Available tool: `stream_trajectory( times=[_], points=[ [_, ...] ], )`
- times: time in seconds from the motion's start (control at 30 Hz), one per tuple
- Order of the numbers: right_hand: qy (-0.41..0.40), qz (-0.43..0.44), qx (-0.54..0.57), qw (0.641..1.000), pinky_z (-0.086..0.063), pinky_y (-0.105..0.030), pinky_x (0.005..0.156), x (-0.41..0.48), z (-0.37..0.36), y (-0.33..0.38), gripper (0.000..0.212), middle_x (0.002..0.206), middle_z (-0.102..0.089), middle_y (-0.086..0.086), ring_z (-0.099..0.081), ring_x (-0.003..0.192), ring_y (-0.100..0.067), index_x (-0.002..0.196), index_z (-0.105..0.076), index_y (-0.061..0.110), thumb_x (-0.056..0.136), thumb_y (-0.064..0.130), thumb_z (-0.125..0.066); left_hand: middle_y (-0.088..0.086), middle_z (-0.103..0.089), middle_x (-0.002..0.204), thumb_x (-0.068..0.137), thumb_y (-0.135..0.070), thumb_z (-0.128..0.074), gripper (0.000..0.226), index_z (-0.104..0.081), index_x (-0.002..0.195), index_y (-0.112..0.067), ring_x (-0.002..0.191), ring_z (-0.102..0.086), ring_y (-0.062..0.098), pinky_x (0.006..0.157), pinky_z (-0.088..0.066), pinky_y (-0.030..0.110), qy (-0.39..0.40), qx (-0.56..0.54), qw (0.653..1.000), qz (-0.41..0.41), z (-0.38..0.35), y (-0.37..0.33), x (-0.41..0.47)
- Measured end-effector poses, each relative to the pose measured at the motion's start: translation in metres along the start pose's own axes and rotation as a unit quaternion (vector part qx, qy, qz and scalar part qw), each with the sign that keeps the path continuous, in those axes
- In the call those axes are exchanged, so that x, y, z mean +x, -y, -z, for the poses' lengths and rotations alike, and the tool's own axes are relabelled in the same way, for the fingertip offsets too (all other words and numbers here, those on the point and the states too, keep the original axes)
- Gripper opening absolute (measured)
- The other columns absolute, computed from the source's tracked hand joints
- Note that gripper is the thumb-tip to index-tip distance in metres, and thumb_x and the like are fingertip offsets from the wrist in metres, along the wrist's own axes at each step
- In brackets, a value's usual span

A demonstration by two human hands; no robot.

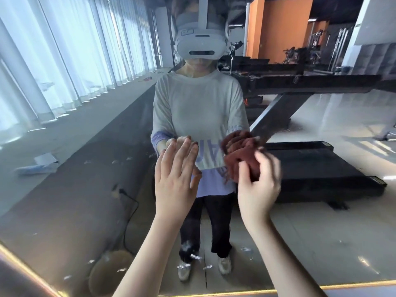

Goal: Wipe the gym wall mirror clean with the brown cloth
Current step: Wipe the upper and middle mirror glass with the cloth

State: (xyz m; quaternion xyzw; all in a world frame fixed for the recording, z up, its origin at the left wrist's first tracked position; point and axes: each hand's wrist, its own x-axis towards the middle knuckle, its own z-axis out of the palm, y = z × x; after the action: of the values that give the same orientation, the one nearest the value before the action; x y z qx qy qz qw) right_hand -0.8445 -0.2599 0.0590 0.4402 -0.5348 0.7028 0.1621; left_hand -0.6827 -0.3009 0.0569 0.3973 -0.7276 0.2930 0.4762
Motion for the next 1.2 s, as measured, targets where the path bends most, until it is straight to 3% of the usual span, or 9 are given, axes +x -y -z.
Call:
stream_trajectory(
  times=[0.07,0.13,0.33,0.5,0.67,0.83,1.0,1.07,1.2],
  points=[
    [0.042,0.084,-0.017,0.995,-0.046,-0.033,0.089,-0.003,-0.004,0.001,0.025,0.106,-0.066,-0.015,-0.06,0.099,-0.03,0.106,-0.071,0.001,0.084,0.013,-0.067,0.009,-0.05,0.148,0.079,-0.012,-0.075,0.071,-0.045,0.143,-0.013,0.138,-0.044,0.037,0.104,-0.044,0.056,-0.005,-0.002,1.0,0.004,0.0,-0.001,0.0],
    [0.042,0.11,-0.019,0.993,-0.046,-0.031,0.088,0.013,-0.004,0.003,0.024,0.105,-0.067,-0.014,-0.06,0.097,-0.029,0.106,-0.072,0.002,0.084,0.012,-0.068,0.009,-0.051,0.147,0.078,-0.011,-0.075,0.07,-0.047,0.142,-0.013,0.137,-0.045,0.037,0.104,-0.043,0.056,-0.005,-0.001,1.0,0.005,-0.001,-0.001,0.0],
    [-0.066,-0.004,-0.013,0.998,-0.04,-0.028,0.089,0.034,0.001,0.006,0.033,0.11,-0.063,-0.019,-0.057,0.099,-0.034,0.116,-0.069,0.001,0.086,0.014,-0.064,0.008,-0.05,0.148,0.081,-0.022,-0.074,0.067,-0.048,0.142,-0.012,0.139,-0.042,0.035,0.106,-0.042,0.054,0.003,-0.005,1.0,0.015,0.001,-0.004,0.001],
    [0.007,0.123,-0.055,0.991,-0.043,-0.037,0.085,0.035,-0.002,0.007,0.031,0.107,-0.064,-0.015,-0.051,0.096,-0.028,0.115,-0.071,0.006,0.086,0.014,-0.068,0.009,-0.051,0.148,0.083,-0.024,-0.074,0.069,-0.045,0.144,-0.013,0.141,-0.04,0.035,0.106,-0.042,0.054,0.001,-0.02,1.0,-0.005,-0.001,-0.015,0.008],
    [-0.122,-0.031,-0.023,0.992,-0.042,-0.029,0.088,0.057,0.016,-0.006,0.035,0.11,-0.066,-0.018,-0.06,0.102,-0.035,0.121,-0.065,0.003,0.088,0.015,-0.068,0.006,-0.049,0.148,0.082,-0.023,-0.075,0.069,-0.045,0.143,-0.015,0.14,-0.04,0.035,0.112,-0.036,0.05,-0.01,-0.017,1.0,0.0,-0.01,-0.023,0.01],
    [-0.026,0.14,-0.074,0.987,-0.048,-0.036,0.081,0.031,0.006,-0.006,0.022,0.107,-0.067,-0.015,-0.06,0.094,-0.028,0.109,-0.072,0.006,0.088,0.01,-0.071,0.009,-0.054,0.145,0.087,-0.02,-0.064,0.057,-0.047,0.141,-0.014,0.138,-0.043,0.036,0.107,-0.041,0.054,-0.029,-0.018,0.999,0.003,-0.013,-0.026,0.011],
    [-0.12,-0.028,-0.037,0.992,-0.05,-0.044,0.081,0.048,0.022,-0.024,0.023,0.104,-0.061,-0.02,-0.06,0.096,-0.036,0.103,-0.067,-0.002,0.084,0.011,-0.069,0.011,-0.054,0.145,0.09,-0.018,-0.063,0.055,-0.046,0.142,-0.013,0.139,-0.041,0.036,0.106,-0.041,0.055,-0.026,-0.021,0.999,-0.002,-0.012,-0.026,0.011],
    [-0.094,-0.04,-0.035,0.994,-0.048,-0.042,0.081,0.031,0.02,-0.021,0.022,0.104,-0.061,-0.019,-0.058,0.097,-0.034,0.101,-0.066,-0.002,0.083,0.012,-0.067,0.011,-0.054,0.145,0.089,-0.019,-0.063,0.056,-0.046,0.142,-0.013,0.14,-0.04,0.036,0.108,-0.04,0.055,-0.023,-0.019,1.0,-0.001,-0.012,-0.027,0.01],
    [0.013,0.069,-0.081,0.994,-0.044,-0.039,0.081,0.004,0.018,-0.022,0.02,0.098,-0.067,-0.013,-0.053,0.09,-0.03,0.093,-0.07,0.003,0.081,0.018,-0.067,0.011,-0.053,0.146,0.087,-0.017,-0.063,0.058,-0.046,0.142,-0.012,0.14,-0.04,0.037,0.11,-0.039,0.054,-0.02,-0.017,1.0,0.004,-0.013,-0.027,0.01]
  ],
)
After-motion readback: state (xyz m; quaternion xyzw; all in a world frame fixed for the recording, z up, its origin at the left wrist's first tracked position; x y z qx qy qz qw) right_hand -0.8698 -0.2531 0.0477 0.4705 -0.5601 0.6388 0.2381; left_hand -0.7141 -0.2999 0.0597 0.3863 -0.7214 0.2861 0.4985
